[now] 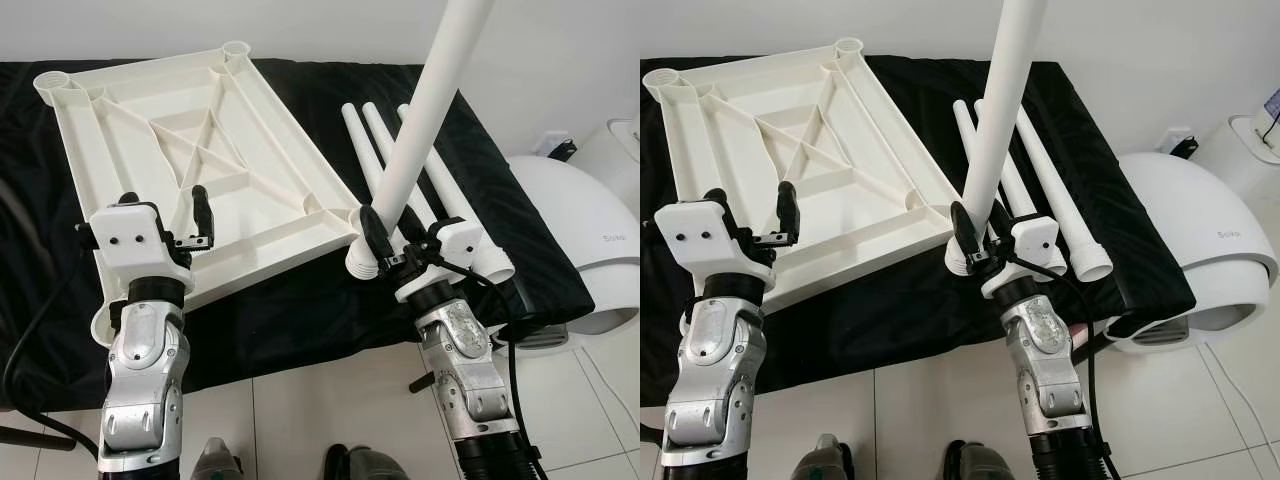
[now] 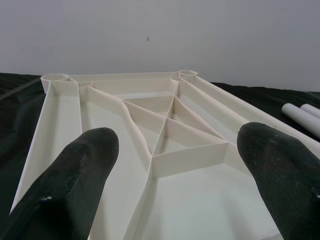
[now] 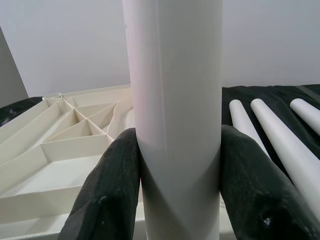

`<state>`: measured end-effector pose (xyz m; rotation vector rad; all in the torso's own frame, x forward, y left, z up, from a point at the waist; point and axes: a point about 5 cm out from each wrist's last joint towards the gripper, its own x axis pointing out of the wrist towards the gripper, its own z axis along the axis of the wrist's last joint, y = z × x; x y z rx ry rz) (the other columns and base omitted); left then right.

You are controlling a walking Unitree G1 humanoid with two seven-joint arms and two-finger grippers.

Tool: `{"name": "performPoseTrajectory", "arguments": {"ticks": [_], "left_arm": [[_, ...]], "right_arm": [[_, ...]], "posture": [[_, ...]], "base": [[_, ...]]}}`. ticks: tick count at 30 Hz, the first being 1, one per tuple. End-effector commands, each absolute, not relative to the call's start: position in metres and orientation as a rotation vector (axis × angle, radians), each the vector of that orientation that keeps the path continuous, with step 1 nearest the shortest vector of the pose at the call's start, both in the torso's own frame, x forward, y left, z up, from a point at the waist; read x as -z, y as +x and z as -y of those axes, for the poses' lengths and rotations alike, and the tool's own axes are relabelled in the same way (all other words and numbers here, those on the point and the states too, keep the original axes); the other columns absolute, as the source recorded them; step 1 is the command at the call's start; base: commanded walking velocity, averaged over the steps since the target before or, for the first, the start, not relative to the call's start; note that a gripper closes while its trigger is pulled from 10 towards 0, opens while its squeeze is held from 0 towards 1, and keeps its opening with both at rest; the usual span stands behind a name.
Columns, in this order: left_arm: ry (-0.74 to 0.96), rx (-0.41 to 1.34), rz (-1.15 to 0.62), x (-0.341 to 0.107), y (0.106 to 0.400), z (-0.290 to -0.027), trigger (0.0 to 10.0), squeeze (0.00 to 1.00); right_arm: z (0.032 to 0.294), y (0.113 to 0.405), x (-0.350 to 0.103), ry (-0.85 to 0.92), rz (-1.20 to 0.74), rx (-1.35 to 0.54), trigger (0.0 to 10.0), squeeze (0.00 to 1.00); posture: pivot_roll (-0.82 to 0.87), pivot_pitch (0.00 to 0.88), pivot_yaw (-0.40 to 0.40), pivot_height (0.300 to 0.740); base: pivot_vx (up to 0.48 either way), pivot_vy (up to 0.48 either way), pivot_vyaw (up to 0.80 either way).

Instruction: Building children table

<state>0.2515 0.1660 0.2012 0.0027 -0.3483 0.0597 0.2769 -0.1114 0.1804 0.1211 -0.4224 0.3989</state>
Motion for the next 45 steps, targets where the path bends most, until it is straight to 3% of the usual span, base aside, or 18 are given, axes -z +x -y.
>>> {"name": "performPoseTrajectory", "arguments": {"ticks": [1, 45], "left_arm": [[0.007, -0.047, 0.333, -0.196, 0.251, -0.163, 10.0, 0.00], [0.078, -0.124, 0.186, -0.148, 0.239, -0.177, 10.0, 0.00]], "right_arm": [[0.113, 0.276, -0.176, 0.120, 0.419, -0.393, 10.0, 0.00], [0.116, 0.286, -0.155, 0.100, 0.378, -0.356, 10.0, 0.00]], "posture": [[0.13, 0.144, -0.068, 0.740], [0.12, 0.155, -0.054, 0.740]], "base": [[0.000, 0.000, 0.00], [0.000, 0.000, 0.00]]}}
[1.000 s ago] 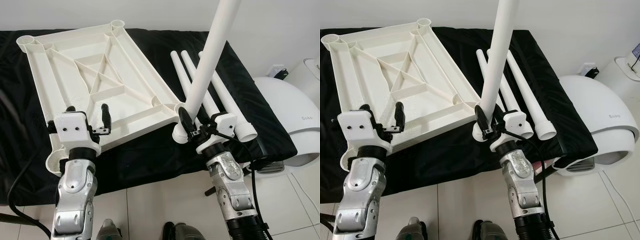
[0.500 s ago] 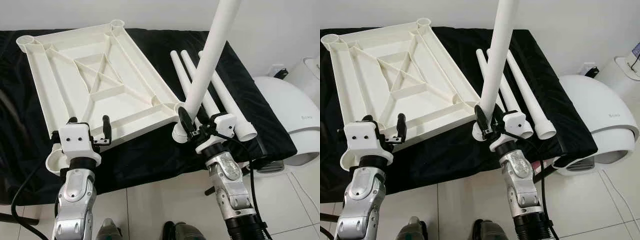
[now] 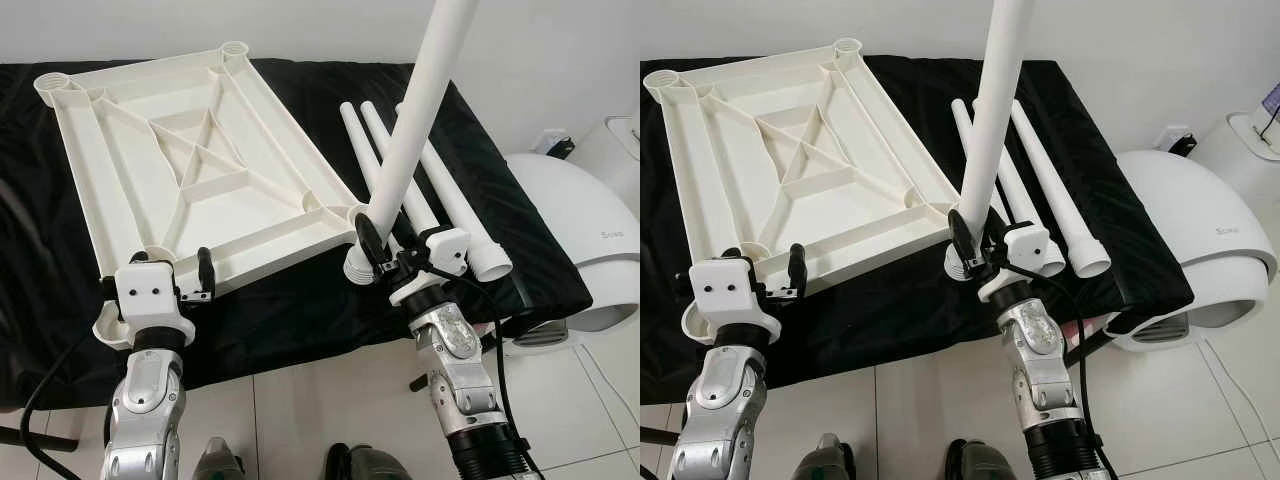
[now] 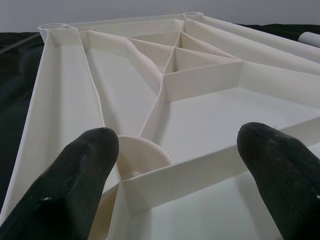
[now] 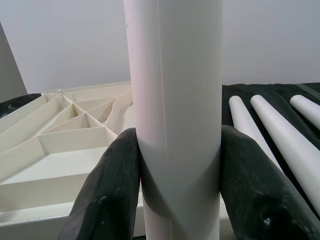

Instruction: Building children table

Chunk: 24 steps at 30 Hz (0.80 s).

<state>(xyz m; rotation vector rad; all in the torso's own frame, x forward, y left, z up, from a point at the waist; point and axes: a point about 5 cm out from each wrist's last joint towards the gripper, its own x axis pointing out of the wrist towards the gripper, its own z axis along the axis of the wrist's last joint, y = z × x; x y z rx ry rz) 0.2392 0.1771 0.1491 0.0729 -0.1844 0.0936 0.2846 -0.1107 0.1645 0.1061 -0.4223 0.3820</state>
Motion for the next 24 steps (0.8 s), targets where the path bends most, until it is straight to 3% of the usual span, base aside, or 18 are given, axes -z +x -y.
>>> {"name": "performPoseTrajectory", "arguments": {"ticks": [1, 24], "left_arm": [[0.078, -0.122, 0.188, -0.149, 0.239, -0.177, 10.0, 0.00], [0.083, -0.088, 0.247, -0.163, 0.244, -0.174, 10.0, 0.00]], "right_arm": [[0.116, 0.286, -0.155, 0.100, 0.379, -0.356, 10.0, 0.00], [0.113, 0.288, -0.159, 0.105, 0.405, -0.367, 10.0, 0.00]], "posture": [[0.12, 0.155, -0.054, 0.740], [0.13, 0.145, -0.059, 0.740]], "base": [[0.000, 0.000, 0.00], [0.000, 0.000, 0.00]]}}
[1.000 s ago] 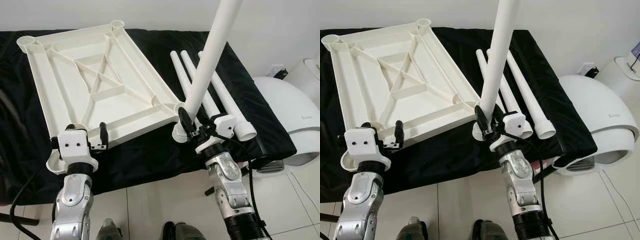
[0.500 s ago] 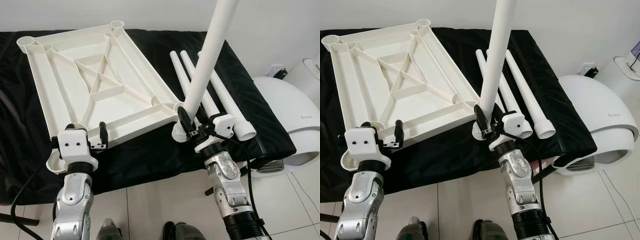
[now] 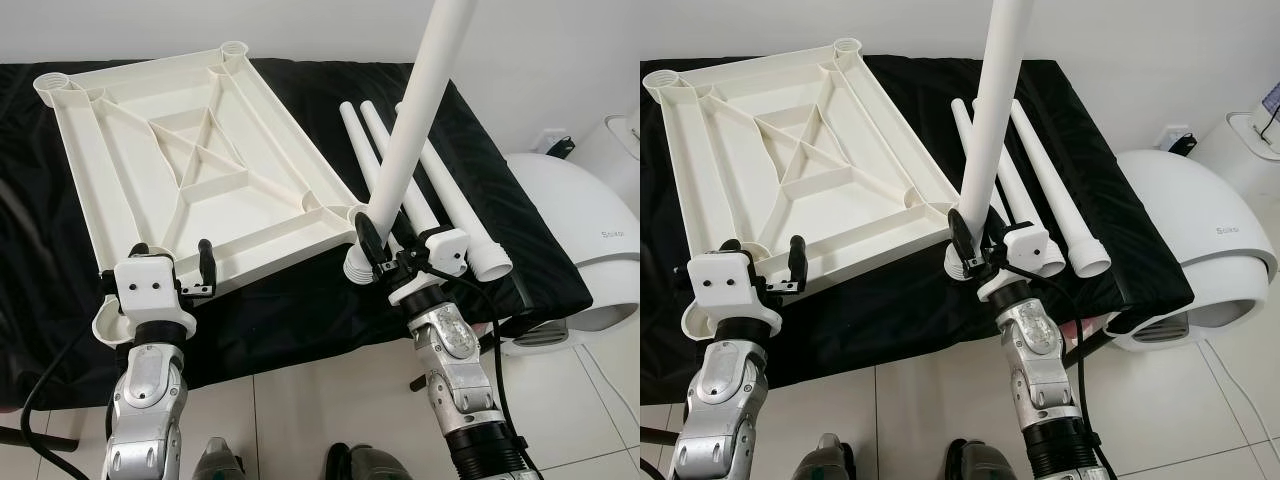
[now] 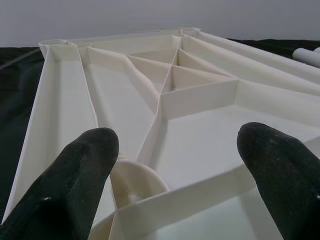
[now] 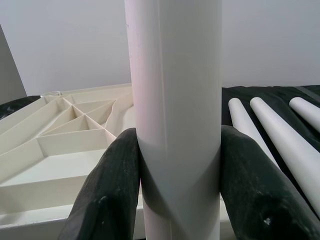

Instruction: Building children table

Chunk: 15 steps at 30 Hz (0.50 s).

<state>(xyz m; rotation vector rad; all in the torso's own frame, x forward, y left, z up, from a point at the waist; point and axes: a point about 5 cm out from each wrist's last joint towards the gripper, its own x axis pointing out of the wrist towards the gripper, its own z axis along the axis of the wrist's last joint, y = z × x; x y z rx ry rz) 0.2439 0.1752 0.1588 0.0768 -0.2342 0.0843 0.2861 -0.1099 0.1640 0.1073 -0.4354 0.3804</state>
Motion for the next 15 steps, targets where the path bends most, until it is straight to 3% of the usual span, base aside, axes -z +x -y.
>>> {"name": "performPoseTrajectory", "arguments": {"ticks": [1, 15], "left_arm": [[0.087, -0.076, 0.254, -0.166, 0.245, -0.173, 10.0, 0.00], [0.112, 0.045, 0.297, -0.177, 0.253, -0.155, 10.0, 0.00]], "right_arm": [[0.113, 0.288, -0.160, 0.106, 0.410, -0.368, 10.0, 0.00], [0.113, 0.290, -0.179, 0.109, 0.467, -0.375, 10.0, 0.00]], "posture": [[0.13, 0.145, -0.059, 0.740], [0.13, 0.150, -0.062, 0.740]], "base": [[0.000, 0.000, 0.00], [0.000, 0.000, 0.00]]}}
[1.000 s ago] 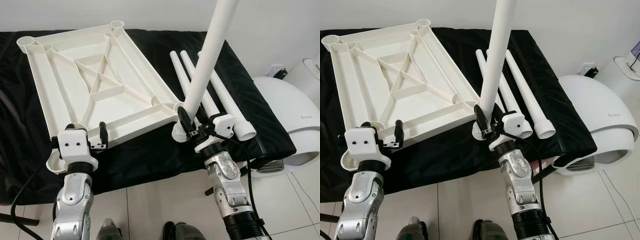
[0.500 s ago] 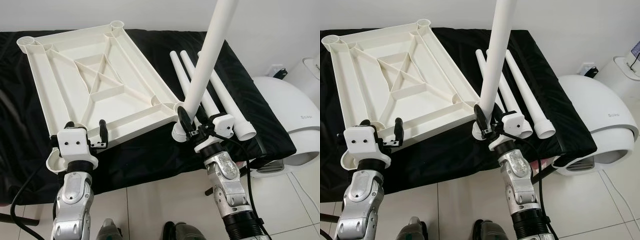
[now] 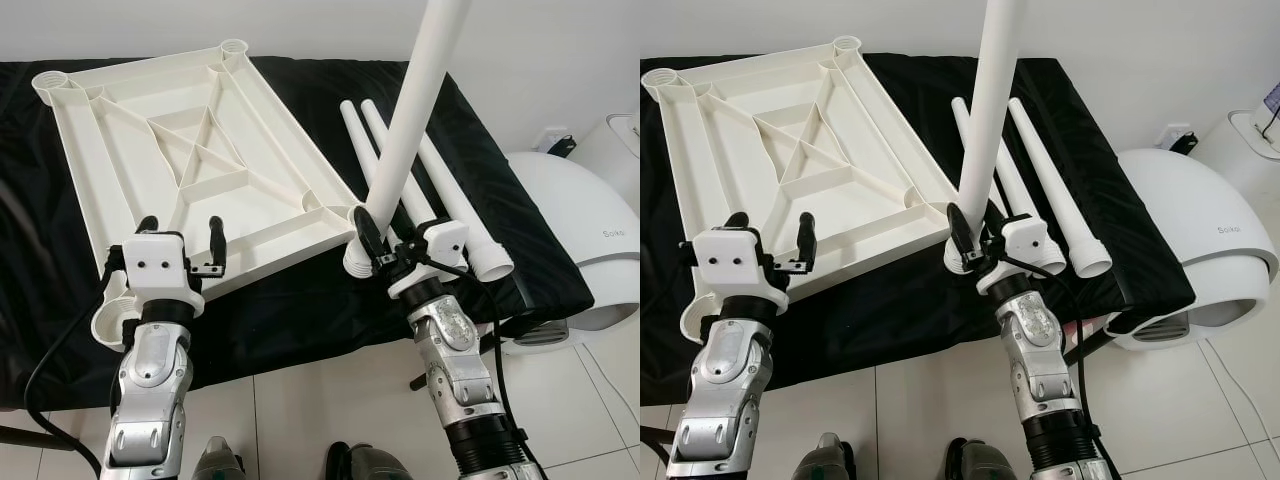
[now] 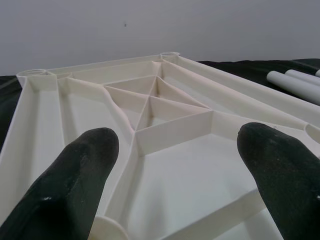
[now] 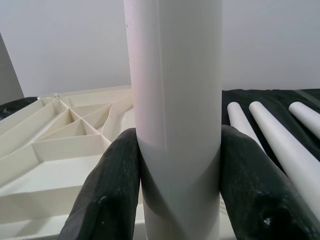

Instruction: Building children table

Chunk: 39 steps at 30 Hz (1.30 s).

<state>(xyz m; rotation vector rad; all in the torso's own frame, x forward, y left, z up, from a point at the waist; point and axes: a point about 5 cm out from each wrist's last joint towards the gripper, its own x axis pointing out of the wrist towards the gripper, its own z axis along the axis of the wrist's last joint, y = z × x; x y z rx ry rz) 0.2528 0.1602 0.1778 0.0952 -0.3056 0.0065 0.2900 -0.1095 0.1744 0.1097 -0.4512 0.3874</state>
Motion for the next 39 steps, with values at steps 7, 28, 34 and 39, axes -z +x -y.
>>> {"name": "performPoseTrajectory", "arguments": {"ticks": [7, 28, 34, 39], "left_arm": [[0.129, 0.101, 0.322, -0.186, 0.259, -0.149, 10.0, 0.00], [0.294, 0.393, 0.250, -0.171, 0.272, -0.118, 10.0, 0.00], [0.307, 0.470, 0.246, -0.170, 0.274, -0.110, 10.0, 0.00], [0.336, 0.563, 0.240, -0.169, 0.279, -0.099, 10.0, 0.00]], "right_arm": [[0.112, 0.291, -0.190, 0.111, 0.494, -0.397, 10.0, 0.00], [0.114, 0.295, -0.212, 0.110, 0.544, -0.408, 10.0, 0.00], [0.114, 0.297, -0.215, 0.106, 0.556, -0.403, 10.0, 0.00], [0.117, 0.301, -0.219, 0.096, 0.569, -0.391, 10.0, 0.00]], "posture": [[0.12, 0.152, -0.068, 0.740], [0.11, 0.147, -0.080, 0.740], [0.11, 0.143, -0.077, 0.740], [0.11, 0.146, -0.073, 0.740]], "base": [[0.000, 0.000, 0.00], [0.000, 0.000, 0.00], [0.000, 0.000, 0.00], [0.000, 0.000, 0.00]]}}
